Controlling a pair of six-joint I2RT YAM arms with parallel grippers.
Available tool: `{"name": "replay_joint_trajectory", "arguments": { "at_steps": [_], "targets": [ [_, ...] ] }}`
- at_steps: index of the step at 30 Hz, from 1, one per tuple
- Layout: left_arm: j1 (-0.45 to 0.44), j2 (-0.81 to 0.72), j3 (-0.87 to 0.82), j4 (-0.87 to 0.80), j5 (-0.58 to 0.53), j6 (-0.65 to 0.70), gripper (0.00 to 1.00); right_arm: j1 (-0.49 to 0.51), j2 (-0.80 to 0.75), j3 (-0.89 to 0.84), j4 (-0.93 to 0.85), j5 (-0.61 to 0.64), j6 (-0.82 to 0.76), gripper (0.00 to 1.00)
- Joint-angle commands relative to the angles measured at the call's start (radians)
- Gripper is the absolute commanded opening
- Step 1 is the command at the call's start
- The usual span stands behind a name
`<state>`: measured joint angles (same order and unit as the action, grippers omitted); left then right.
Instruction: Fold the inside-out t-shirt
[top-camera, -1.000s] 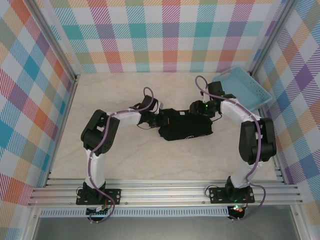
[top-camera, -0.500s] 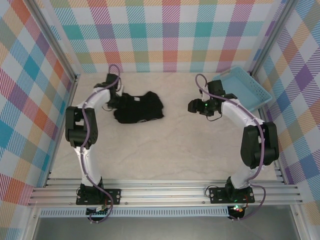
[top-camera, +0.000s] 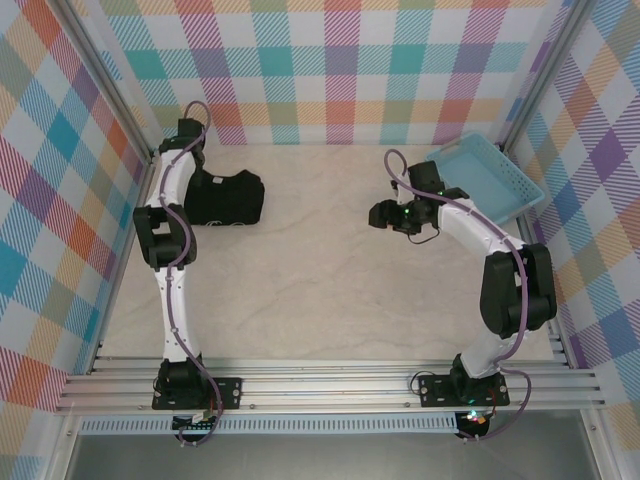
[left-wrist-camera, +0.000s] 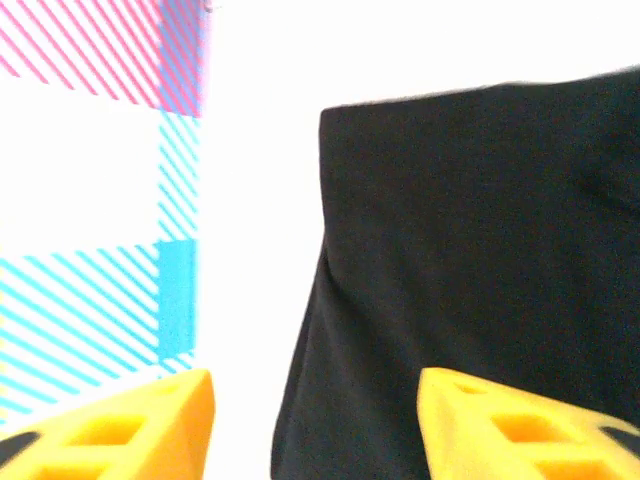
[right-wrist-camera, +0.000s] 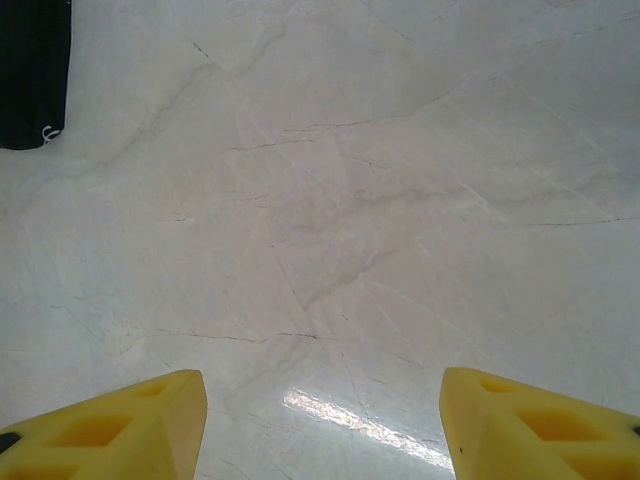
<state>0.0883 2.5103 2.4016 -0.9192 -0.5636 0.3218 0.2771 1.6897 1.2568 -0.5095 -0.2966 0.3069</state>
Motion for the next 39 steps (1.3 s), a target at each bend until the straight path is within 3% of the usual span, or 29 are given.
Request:
{"name": "replay_joint_trajectory", "arguments": {
  "at_steps": [1,3,5,10,12,16,18,21,24,26,33,39],
  "targets": [
    [0.007,-0.057,0.042,-0.066,-0.114,-0.083,0.65,0.014,-0.041,0.01,-0.005,0.022,0.003,0.63],
    [0.007,-0.145,-0.029,-0.084,-0.077,-0.167,0.67,0.016,-0.049,0.012,-0.012,0.065,-0.015,0.63],
    [0.007,-0.281,-0.187,-0.038,0.032,-0.244,0.69,0.016,-0.066,0.015,-0.019,0.144,-0.043,0.64],
    [-0.015,-0.735,-0.793,0.334,0.363,-0.431,0.79,0.016,-0.151,-0.036,0.027,0.39,-0.109,0.7],
    [-0.022,-0.912,-1.03,0.521,0.488,-0.501,0.83,0.016,-0.201,-0.093,0.074,0.518,-0.125,0.82],
    [-0.039,-1.164,-1.399,0.816,0.562,-0.598,1.0,0.011,-0.284,-0.236,0.214,0.698,-0.134,1.0],
    [-0.051,-1.24,-1.535,0.912,0.508,-0.613,1.0,0.001,-0.303,-0.3,0.28,0.757,-0.135,1.0],
    [-0.056,-1.293,-1.674,0.989,0.397,-0.613,1.0,-0.022,-0.297,-0.376,0.37,0.82,-0.156,1.0],
    [-0.056,-1.313,-1.772,1.085,0.344,-0.564,1.0,-0.031,-0.297,-0.524,0.628,0.847,-0.273,1.0],
    [-0.058,-1.302,-1.831,1.179,0.353,-0.51,1.0,-0.039,-0.287,-0.609,0.794,0.831,-0.333,1.0],
    [-0.061,-1.163,-1.969,1.527,0.428,-0.434,1.0,-0.111,-0.223,-0.696,0.958,0.673,-0.317,1.0],
    [-0.065,-1.041,-1.983,1.654,0.469,-0.415,1.0,-0.166,-0.219,-0.818,1.249,0.52,-0.334,1.0]
  ]
}}
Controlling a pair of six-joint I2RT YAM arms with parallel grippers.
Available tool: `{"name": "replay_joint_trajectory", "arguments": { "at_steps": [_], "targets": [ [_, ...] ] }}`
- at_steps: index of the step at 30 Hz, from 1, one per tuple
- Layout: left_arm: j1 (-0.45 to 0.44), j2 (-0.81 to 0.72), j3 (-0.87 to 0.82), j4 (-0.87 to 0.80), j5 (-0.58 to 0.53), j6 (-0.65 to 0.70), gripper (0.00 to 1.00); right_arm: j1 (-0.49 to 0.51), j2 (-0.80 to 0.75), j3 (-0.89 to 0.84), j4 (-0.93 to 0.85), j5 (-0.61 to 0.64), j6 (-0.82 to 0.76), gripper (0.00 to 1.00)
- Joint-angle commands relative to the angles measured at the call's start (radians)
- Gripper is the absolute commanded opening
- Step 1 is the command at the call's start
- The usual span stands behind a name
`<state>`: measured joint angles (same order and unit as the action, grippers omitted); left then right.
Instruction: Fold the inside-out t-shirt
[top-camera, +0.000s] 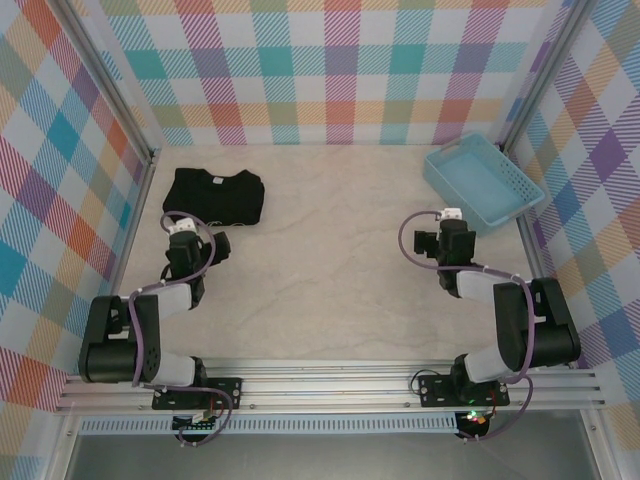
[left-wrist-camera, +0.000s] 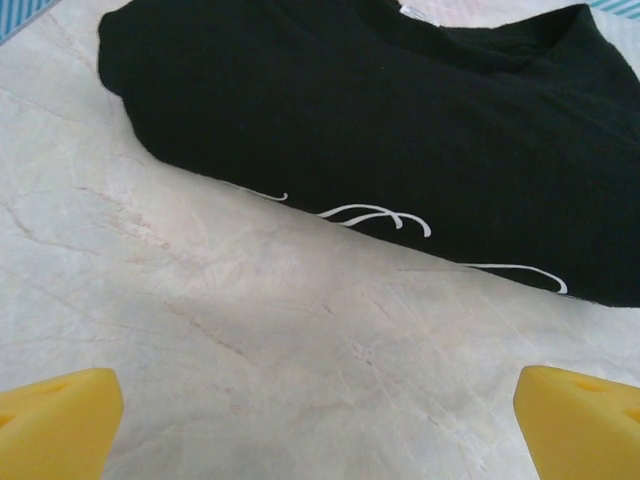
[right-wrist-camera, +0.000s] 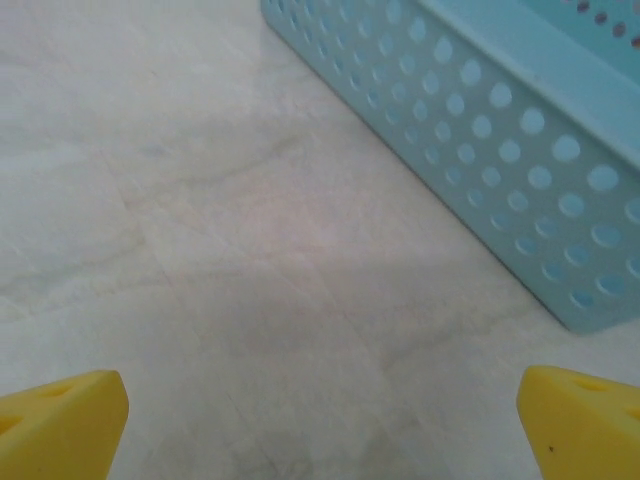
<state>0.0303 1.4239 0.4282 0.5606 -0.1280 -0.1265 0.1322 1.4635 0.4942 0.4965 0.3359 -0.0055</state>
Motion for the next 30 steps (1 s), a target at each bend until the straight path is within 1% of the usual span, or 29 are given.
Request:
{"name": "replay_joint_trajectory", "arguments": {
  "at_steps": [1,2,3,4,6,7,9,10,11,12,13,14,18,30],
  "targets": [
    [-0.007,0.042,-0.003,0.151,0.041,0.041,1.0,-0.024,0.025,-0.069,0.291,-0.13,-0.027,1.0],
    [-0.012,0.033,-0.006,0.145,0.043,0.045,1.0,-0.032,0.026,-0.059,0.267,-0.143,-0.019,1.0],
    [-0.012,0.036,-0.018,0.175,0.054,0.049,1.0,-0.045,0.022,-0.053,0.249,-0.172,-0.014,1.0],
    [-0.013,0.032,-0.026,0.182,0.061,0.054,1.0,-0.054,0.028,-0.058,0.266,-0.191,-0.011,1.0],
    [-0.016,0.041,-0.067,0.271,0.103,0.077,1.0,-0.068,0.025,-0.072,0.284,-0.233,-0.011,1.0],
    [-0.019,0.063,-0.08,0.313,0.114,0.087,1.0,-0.073,0.029,-0.079,0.299,-0.247,-0.006,1.0],
    [-0.024,0.164,-0.073,0.422,0.142,0.101,1.0,-0.096,0.058,-0.091,0.339,-0.279,0.011,1.0],
    [-0.03,0.141,-0.045,0.331,0.15,0.115,1.0,-0.099,0.087,-0.099,0.395,-0.287,0.011,1.0],
    [-0.05,0.134,-0.024,0.265,0.111,0.125,1.0,-0.104,0.072,-0.093,0.345,-0.293,0.013,1.0],
    [-0.059,0.148,-0.024,0.297,0.107,0.132,1.0,-0.109,0.072,-0.089,0.347,-0.303,0.017,1.0],
    [-0.061,0.136,-0.013,0.252,0.103,0.135,1.0,-0.112,0.079,-0.089,0.356,-0.302,0.019,1.0],
    [-0.065,0.145,-0.016,0.272,0.095,0.136,1.0,-0.112,0.07,-0.088,0.337,-0.304,0.019,1.0],
    [-0.079,0.142,-0.012,0.26,0.068,0.142,1.0,-0.113,0.072,-0.089,0.343,-0.304,0.018,1.0],
    [-0.089,0.142,-0.006,0.247,0.057,0.151,1.0,-0.114,0.071,-0.089,0.345,-0.306,0.017,1.0]
  ]
}}
